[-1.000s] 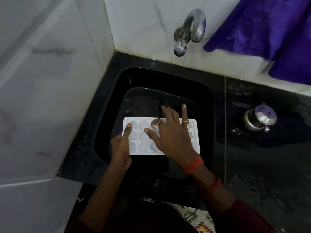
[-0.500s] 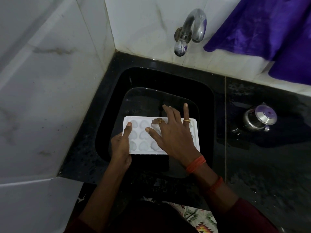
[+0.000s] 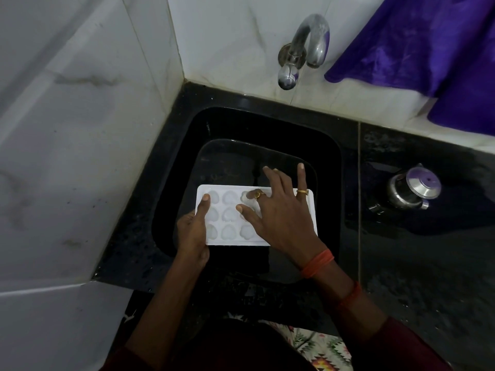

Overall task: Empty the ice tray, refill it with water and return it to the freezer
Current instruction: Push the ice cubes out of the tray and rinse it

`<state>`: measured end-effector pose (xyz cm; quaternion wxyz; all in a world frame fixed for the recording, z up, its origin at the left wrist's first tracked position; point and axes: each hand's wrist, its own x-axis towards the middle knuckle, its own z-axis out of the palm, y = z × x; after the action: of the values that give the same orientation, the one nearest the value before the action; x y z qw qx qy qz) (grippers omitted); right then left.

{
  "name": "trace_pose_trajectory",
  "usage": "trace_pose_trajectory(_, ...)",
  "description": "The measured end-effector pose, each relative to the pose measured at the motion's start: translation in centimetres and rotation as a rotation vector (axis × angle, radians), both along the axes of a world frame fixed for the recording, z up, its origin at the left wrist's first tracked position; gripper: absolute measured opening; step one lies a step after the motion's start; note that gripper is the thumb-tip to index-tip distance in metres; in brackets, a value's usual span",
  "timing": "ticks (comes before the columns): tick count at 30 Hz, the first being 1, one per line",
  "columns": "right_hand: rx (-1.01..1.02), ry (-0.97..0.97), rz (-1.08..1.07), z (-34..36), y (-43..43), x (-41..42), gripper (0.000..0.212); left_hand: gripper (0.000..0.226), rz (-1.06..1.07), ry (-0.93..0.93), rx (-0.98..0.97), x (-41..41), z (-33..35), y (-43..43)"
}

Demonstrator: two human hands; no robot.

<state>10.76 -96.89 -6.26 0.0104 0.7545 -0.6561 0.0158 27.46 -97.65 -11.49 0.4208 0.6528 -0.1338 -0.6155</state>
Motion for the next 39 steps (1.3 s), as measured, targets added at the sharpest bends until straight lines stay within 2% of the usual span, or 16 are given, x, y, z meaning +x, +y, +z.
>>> trace_pose_trajectory(7, 0.055, 0.020, 0.017, -0.2, 0.5, 0.2, 0.068, 0.035, 0.007, -0.002, 0.002, 0.0, -0.1, 0.0)
trace_pose_trajectory(19, -0.044, -0.073, 0.060, -0.2, 0.4, 1.8, 0.058, 0.038, -0.003, -0.004, -0.003, -0.3, -0.1, 0.3)
trace_pose_trajectory(39, -0.003, 0.174, 0.272, 0.2, -1.2, 2.1, 0.059, 0.043, 0.021, 0.060, -0.002, 0.1, -0.6, 0.8)
